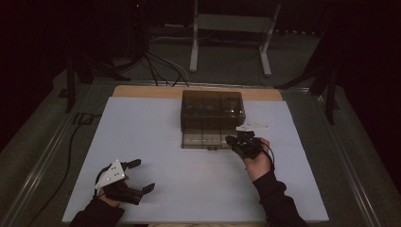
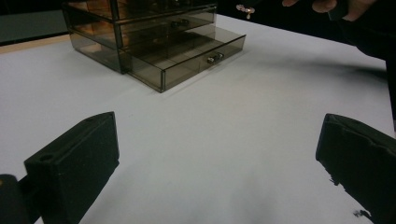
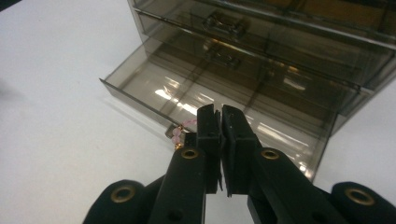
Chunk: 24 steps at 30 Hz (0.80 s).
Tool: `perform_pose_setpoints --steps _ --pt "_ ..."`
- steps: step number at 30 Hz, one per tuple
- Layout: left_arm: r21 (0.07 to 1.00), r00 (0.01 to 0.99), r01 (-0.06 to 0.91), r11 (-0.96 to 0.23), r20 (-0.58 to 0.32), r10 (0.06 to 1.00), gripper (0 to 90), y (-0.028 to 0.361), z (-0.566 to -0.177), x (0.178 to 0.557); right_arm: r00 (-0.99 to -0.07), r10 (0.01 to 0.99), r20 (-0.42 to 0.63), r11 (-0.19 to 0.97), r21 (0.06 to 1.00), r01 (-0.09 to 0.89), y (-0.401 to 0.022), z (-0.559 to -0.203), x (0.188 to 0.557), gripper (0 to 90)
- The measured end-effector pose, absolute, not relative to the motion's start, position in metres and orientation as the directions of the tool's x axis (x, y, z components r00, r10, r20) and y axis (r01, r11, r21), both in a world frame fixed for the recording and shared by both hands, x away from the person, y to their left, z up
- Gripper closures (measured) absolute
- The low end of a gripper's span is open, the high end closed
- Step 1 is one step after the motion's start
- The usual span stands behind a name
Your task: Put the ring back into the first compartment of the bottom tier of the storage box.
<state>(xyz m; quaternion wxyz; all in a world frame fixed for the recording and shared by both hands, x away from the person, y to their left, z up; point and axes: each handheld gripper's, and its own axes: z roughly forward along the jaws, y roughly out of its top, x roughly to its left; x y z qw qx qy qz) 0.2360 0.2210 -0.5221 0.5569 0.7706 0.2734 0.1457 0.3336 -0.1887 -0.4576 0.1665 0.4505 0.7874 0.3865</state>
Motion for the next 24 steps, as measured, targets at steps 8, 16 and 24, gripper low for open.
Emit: perform_pose_setpoints --steps 8,16,24 --pt "0.939 0.809 0.256 -0.228 -0.079 0.582 0.6 0.221 -0.522 0.236 -0.551 0.83 0.086 0.3 0.764 0.571 -0.18 -0.453 0.339 87.1" --pt "0.94 0.81 0.252 -0.231 -0.075 0.582 0.6 0.221 -0.521 0.236 -0.555 0.827 0.089 0.299 0.767 0.568 -0.176 -0.449 0.34 87.2" --pt "0.94 0.812 0.25 -0.233 -0.072 0.579 0.6 0.221 -0.521 0.236 -0.569 0.817 0.095 0.298 0.775 0.557 -0.163 -0.443 0.345 87.1"
